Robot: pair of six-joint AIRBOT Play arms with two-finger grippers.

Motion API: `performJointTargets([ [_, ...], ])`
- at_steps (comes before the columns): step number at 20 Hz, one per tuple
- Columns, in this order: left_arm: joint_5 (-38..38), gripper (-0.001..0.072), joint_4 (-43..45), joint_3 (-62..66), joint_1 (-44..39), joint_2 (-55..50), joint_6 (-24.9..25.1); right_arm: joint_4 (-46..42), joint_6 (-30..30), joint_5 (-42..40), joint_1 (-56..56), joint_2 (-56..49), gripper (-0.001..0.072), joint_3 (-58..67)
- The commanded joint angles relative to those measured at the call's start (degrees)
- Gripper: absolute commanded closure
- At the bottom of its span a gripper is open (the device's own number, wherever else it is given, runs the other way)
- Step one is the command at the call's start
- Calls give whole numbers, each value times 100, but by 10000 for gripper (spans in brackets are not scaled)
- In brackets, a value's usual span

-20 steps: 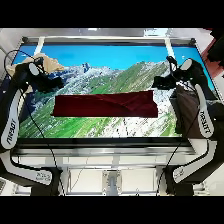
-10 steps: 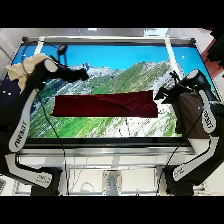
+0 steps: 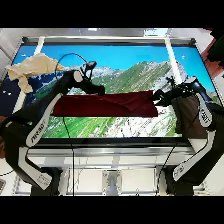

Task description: Fold the shirts.

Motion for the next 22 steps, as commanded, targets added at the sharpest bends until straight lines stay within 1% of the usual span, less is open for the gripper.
performJointTargets([
  [1, -127, 179, 22, 4, -190, -299, 20, 323, -107, -114, 177, -59, 101, -4],
  [2, -125, 224, 26, 4, -227, -358, 20, 317, -107, -138, 269, -59, 112, -4],
  [3, -120, 224, 39, 4, -256, -413, 20, 321, -103, -184, 358, -59, 164, -4],
  [4, -114, 225, 55, 4, -280, -461, 17, 330, -103, -223, 442, -59, 257, -4],
  [5, -101, 250, 81, 4, -286, -501, 15, 350, -103, -238, 520, -59, 391, -4],
  [6, -92, 304, 133, 4, -286, -531, 2, 426, -103, -227, 581, -59, 550, 2],
  [7, -98, 353, 249, 4, -286, -551, -44, 549, -127, -162, 608, -57, 658, 33],
  [8, -103, 362, 363, 4, -286, -560, -50, 789, -271, -26, 608, -52, 683, 103],
  [10, -101, 363, 503, 4, -286, -566, -52, 1078, -293, 208, 592, 13, 684, 348],
  [12, -105, 364, 487, 4, -289, -566, -52, 1126, -214, 358, 605, 201, 684, 623],
  [15, -105, 364, 472, 4, -286, -566, -50, 1495, -186, 531, 695, 538, 685, 1143],
  [18, -116, 364, 474, 7, -284, -564, -48, 1641, 0, 533, 1029, 785, 686, 1810],
  [21, -179, 366, 483, 98, -273, -562, -52, 1508, 424, 310, 1681, 791, 687, 2441],
  [22, -260, 428, 509, 225, -245, -544, -72, 1438, 498, 205, 1930, 791, 687, 2531],
])
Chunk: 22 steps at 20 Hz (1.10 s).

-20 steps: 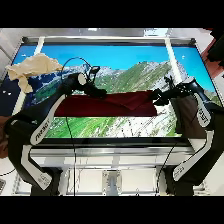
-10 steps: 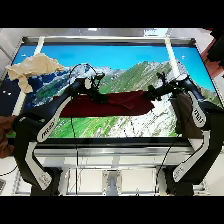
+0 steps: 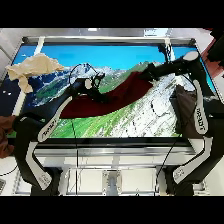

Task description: Fold the shirts.

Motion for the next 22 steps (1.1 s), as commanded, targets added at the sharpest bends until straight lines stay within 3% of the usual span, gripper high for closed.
performJointTargets([
  [1, -210, 491, 107, 299, 76, 76, -26, -144, 367, -363, 796, 61, 687, 509],
  [3, -516, 490, 820, 695, 214, 282, -280, -232, 387, -645, 1349, 61, 687, 516],
  [7, -1250, 491, 3851, 1174, 811, 846, -1392, -321, 468, -1985, 2538, 26, 688, 516],
  [12, -1714, 491, 3764, 1213, 2004, 1480, -1600, -566, 957, -3652, 4148, -686, 684, 509],
  [13, -1764, 491, 3724, 1213, 2129, 1550, -1598, -664, 1064, -4181, 4411, -898, 652, 509],
  [14, -1827, 491, 3727, 1213, 2221, 1613, -1589, -719, 1152, -4747, 4581, -1073, 464, 511],
  [15, -1860, 492, 3729, 1213, 2267, 1661, -1550, -706, 1368, -5324, 4666, -1228, 204, 511],
  [18, -1869, 491, 3720, 1213, 2297, 1729, -1447, -682, 1882, -5910, 4419, -1333, 186, 516],
  [22, -1847, 491, 3582, 1211, 2297, 1729, -1447, -986, 1880, -4671, 3482, -1198, 187, 516],
])
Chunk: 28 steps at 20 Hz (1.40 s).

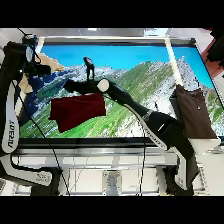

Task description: Fold the shirts.

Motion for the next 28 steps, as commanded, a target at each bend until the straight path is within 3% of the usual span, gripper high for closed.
performJointTargets([
  [1, 4, 491, -98, 4, 42, 33, 13, -474, 168, 979, -765, -9, 186, -2],
  [6, 90, 491, -140, 4, 39, 33, 9, -1952, 1154, 3722, -1862, -94, 185, -11],
  [9, 208, 491, -411, 2, 39, 33, 9, -1434, 1012, 4509, -2024, -442, 159, -13],
  [10, 236, 491, -522, 2, 39, 33, 11, -1104, 850, 4527, -2002, -588, 84, -13],
  [15, 251, 492, -586, 2, 37, 33, 13, 223, 557, 3932, -1626, -1121, 87, -9],
  [19, 251, 491, -588, 2, 37, 33, 13, 737, 391, 3204, -1213, -1200, 98, -7],
  [22, 236, 491, -590, 2, 33, 33, 13, 761, 678, 3189, -1040, -1287, 111, -9],
  [23, 208, 491, -590, 2, 26, 33, 13, 809, 920, 3206, -1012, -1360, 142, -9],
  [24, 177, 491, -590, 2, 26, 33, 17, 946, 1045, 3285, -999, -1438, 237, -7],
  [25, 157, 491, -588, 2, 26, 33, 70, 1169, 1019, 3353, -1001, -1502, 433, -9],
  [26, 155, 491, -586, 2, 28, 33, 168, 1410, 946, 3368, -1001, -1528, 691, -9],
  [28, 157, 491, -562, 2, 28, 33, 210, 2035, 162, 3322, -1097, -1506, 684, 7],
])
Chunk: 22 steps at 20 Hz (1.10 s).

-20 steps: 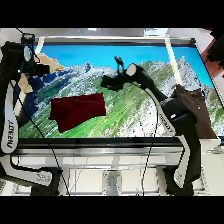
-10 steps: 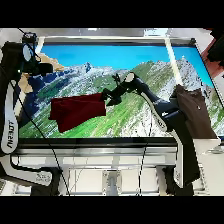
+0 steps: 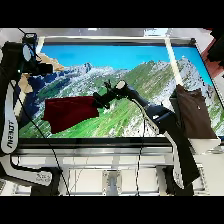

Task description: Fold the shirts.

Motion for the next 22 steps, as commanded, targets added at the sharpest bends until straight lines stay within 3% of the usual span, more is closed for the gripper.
performJointTargets([
  [1, -24, 491, 26, 2, 0, 4, 96, 1115, -765, 15, -133, -17, 685, 13],
  [4, -24, 491, 24, 2, 0, 4, 96, 894, -1062, -24, -586, 376, 686, 11],
  [9, -26, 491, 24, 2, 0, 4, 96, -1169, -614, 330, -1991, 1670, 686, 11],
  [16, -205, 491, 17, 2, -2, 4, 90, -3727, 39, 2371, -4472, 3324, 686, 7],
  [20, -345, 491, -57, 2, -2, 4, 87, -3952, 372, 3445, -5534, 3834, 686, 11],
  [22, -426, 491, -289, 2, -2, 4, 90, -4551, 549, 3823, -5783, 4037, 686, -2],
])
